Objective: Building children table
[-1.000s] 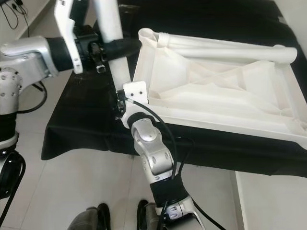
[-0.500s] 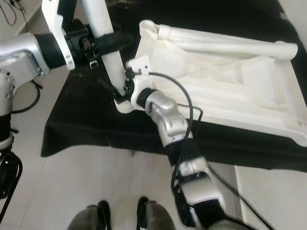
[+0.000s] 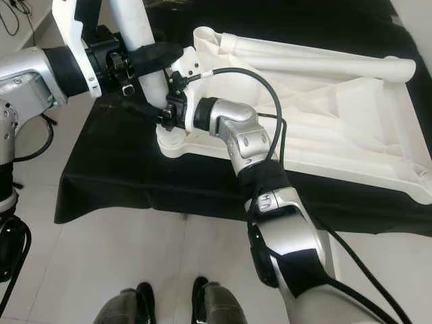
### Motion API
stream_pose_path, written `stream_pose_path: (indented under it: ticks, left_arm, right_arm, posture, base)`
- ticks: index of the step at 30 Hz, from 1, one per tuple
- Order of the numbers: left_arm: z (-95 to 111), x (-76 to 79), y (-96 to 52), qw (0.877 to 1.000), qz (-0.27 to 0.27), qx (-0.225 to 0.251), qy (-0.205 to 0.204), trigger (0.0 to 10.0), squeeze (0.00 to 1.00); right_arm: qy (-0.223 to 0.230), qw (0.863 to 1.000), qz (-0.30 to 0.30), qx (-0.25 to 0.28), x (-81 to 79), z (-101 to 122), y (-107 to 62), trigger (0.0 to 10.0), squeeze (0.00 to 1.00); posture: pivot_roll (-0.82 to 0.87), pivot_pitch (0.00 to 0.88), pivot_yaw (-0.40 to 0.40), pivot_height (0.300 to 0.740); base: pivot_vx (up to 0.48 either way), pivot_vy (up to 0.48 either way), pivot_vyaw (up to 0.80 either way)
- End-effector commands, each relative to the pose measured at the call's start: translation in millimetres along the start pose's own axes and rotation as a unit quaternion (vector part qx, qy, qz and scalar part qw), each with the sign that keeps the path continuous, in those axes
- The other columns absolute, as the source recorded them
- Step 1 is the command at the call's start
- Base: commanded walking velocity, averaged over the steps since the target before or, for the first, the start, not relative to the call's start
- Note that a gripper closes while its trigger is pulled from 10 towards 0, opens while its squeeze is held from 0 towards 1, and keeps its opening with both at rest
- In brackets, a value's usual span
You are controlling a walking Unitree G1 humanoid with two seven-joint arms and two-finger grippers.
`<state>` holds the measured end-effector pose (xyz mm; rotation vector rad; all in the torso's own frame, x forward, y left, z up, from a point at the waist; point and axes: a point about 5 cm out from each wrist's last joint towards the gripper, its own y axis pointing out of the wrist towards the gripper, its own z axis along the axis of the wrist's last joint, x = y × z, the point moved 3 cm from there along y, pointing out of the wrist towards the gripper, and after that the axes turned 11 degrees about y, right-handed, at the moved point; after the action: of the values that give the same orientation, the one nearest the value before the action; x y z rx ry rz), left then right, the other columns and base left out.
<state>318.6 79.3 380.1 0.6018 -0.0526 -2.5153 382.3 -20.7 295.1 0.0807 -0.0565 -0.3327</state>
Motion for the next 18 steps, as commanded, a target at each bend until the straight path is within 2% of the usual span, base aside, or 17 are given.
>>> stream_pose_path:
  ticks: [1,7,10,11,12,13,18]
  left_arm:
    - [-18,42.2,17.7,0.992,-0.118,-0.015,-0.052,0.0,0.0]
    - [-18,40.2,18.3,0.992,-0.112,-0.013,-0.051,0.0,0.0]
    - [-18,34.9,18.5,0.995,-0.095,0.001,-0.025,0.0,0.0]
    - [-19,31.7,18.1,0.996,-0.083,-0.001,-0.019,3.5,1.0]
    - [-19,31.7,18.1,0.996,-0.083,-0.001,-0.019,3.5,1.0]
    - [-20,28.1,17.9,0.998,-0.068,-0.001,-0.015,10.0,1.0]
    - [-21,23.2,17.3,0.999,-0.046,-0.008,-0.015,10.0,1.0]
  right_arm:
    - [-0.017,0.998,0.063,0.024,-19.5,18,19.5,0.0,0.0]
    - [-0.016,0.997,0.069,0.01,-19.6,13,22.2,0.0,0.0]
    - [-0.011,0.998,0.054,0.007,-16.6,10,24.5,0.0,0.0]
    - [-0.005,0.999,0.048,0.009,-15.6,9,25.2,0.0,0.0]
    - [-0.005,0.999,0.048,0.009,-15.6,9,25.2,0.0,0.0]
    - [0.002,0.999,0.04,0.015,-14.7,8,25.5,0.0,0.0]
    - [0.012,0.999,0.029,0.023,-12.9,4,24.7,0.0,0.0]
  posture:
    - [-0.17,0.253,-0.052,0.74]
    - [-0.17,0.256,-0.055,0.74]
    - [-0.17,0.258,-0.056,0.74]
    - [-0.17,0.26,-0.056,0.74]
    - [-0.17,0.26,-0.056,0.74]
    - [-0.17,0.261,-0.058,0.74]
    - [-0.17,0.261,-0.059,0.74]
  base:
    - [0.0,0.0,0.0]
    - [0.0,0.0,0.0]
    - [0.0,0.0,0.0]
    - [0.0,0.0,0.0]
    - [0.0,0.0,0.0]
    - [0.0,0.0,0.0]
    - [0.0,0.0,0.0]
